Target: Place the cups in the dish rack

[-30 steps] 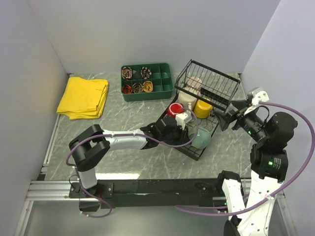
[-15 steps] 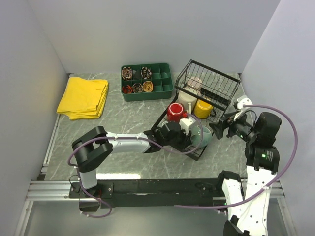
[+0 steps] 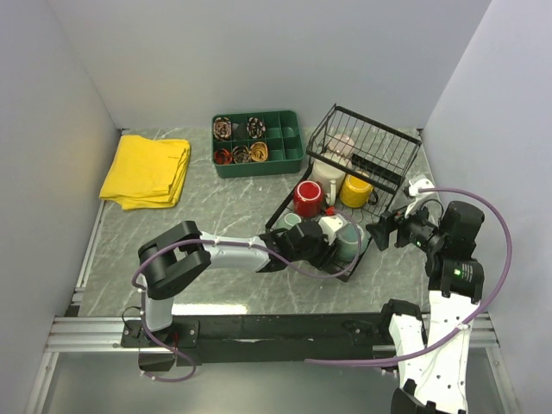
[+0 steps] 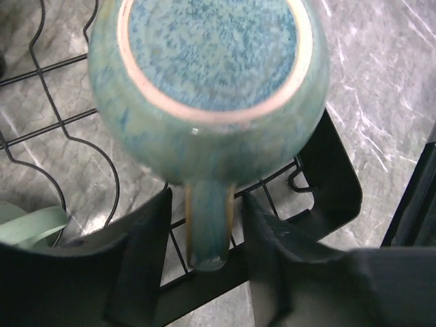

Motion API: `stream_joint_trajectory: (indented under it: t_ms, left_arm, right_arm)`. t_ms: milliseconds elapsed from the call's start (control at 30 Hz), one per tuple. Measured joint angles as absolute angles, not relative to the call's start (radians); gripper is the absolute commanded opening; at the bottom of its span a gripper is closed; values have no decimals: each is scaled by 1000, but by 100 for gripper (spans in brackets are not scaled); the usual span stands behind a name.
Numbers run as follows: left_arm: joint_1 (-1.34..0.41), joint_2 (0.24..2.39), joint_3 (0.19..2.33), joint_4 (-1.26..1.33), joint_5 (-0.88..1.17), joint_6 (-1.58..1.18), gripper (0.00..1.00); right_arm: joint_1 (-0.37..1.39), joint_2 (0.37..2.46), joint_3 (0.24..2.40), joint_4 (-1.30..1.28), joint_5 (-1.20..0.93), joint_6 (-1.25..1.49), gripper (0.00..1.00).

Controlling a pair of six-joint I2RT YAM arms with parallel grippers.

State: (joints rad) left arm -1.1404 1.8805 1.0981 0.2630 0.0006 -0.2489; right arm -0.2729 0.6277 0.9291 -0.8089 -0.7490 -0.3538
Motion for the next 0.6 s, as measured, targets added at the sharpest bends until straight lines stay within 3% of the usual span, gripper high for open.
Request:
stream_joint_trajectory:
  t_ms: [233,267,333,433,467,600]
  left_arm:
    - [-1142,1865,1100,233,-33,-249,65]
    - [-1143,1854,1100,218,-35,-249,72]
    - [-1144,1825,1100,192,-43,-246,75]
    - [-1147,1740,1097,167,-64,-249,79]
    - [-1147,1703,1091,165,-73,-248,87]
    - [-1147,1511,1050,152,-119,-251,97]
  right_arm:
    - [-273,628,929,-809,-748,-353,88]
    - [-274,628,929,-809,-746,-353,89]
    - [-275,628,929,-810,-744,-353,89]
    - [-276,628,934,-824,-738,-354,90]
    - [-276,628,939,-831,-734,-354,94]
    - [-276,627,968,-843,-710,-348,100]
